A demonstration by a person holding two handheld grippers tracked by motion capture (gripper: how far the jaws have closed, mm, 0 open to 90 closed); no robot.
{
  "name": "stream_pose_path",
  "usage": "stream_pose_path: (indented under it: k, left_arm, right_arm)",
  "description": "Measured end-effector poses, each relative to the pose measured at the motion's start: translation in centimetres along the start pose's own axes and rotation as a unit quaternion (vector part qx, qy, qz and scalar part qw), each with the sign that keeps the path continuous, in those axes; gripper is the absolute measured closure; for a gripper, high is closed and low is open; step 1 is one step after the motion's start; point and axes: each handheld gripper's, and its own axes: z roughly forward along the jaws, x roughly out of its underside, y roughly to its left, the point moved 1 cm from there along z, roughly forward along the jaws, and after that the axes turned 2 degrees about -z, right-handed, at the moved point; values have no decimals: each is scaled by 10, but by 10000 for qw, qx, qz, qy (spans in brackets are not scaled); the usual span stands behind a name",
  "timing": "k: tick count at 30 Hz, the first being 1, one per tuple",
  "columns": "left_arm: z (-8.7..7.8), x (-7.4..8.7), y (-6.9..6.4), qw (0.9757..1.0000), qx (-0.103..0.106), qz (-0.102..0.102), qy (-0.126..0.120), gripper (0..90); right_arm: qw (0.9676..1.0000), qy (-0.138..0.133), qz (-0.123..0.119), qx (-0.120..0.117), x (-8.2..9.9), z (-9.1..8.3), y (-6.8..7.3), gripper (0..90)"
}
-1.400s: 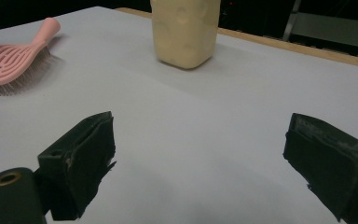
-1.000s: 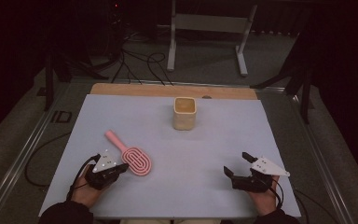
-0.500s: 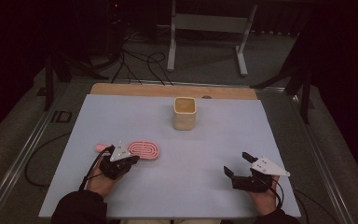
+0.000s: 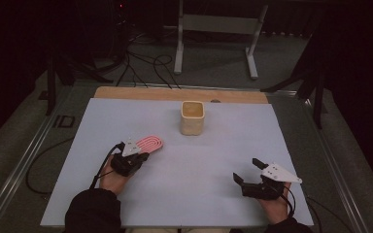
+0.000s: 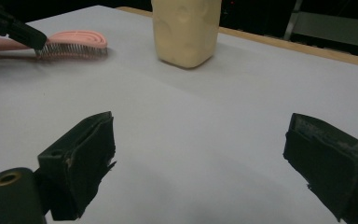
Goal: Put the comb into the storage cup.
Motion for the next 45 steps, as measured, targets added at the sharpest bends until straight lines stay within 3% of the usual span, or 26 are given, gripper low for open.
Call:
stream_pose_path:
  k: [13, 16, 19, 22, 26, 28, 35, 38, 40, 45]
  left_arm:
    - [-3, -1, 3, 9998, -20, -138, -151, 900]
    - [-9, -3, 3, 9994, -1, -162, -319, 895]
    - [-22, -5, 3, 9972, 54, -209, -721, 859]
    - [-40, -8, 6, 9929, 20, -308, -1146, 751]
    - [-64, -6, 13, 9847, -33, -535, -1655, 444]
    - [-74, -4, 17, 9829, -64, -637, -1727, 323]
    - [-98, 19, 26, 9799, -454, -640, -1832, 128]
    - [-102, 31, 27, 9827, -523, -626, -1663, 23]
    - [-104, 40, 28, 9837, -571, -644, -1578, 3]
    - [-107, 53, 27, 9835, -700, -684, -1523, 2]
  right_arm:
    - [10000, -7, 0, -9, 0, 0, 0, 84]
    - [10000, -11, -4, -11, 0, 0, 0, 84]
    - [10000, -9, -4, -11, 0, 0, 0, 84]
    - [10000, -10, -5, -13, 0, 0, 0, 84]
    - [10000, -3, -20, -15, 0, 0, 0, 83]
    - [10000, -2, -21, -14, 0, 0, 1, 83]
    - [10000, -25, -17, -36, -1, 0, 2, 83]
    - [9999, -63, 2, -87, -1, 0, 2, 83]
    - [9999, -98, 16, -109, -2, 0, 2, 83]
    - [9998, -156, 20, -93, -3, 0, 2, 83]
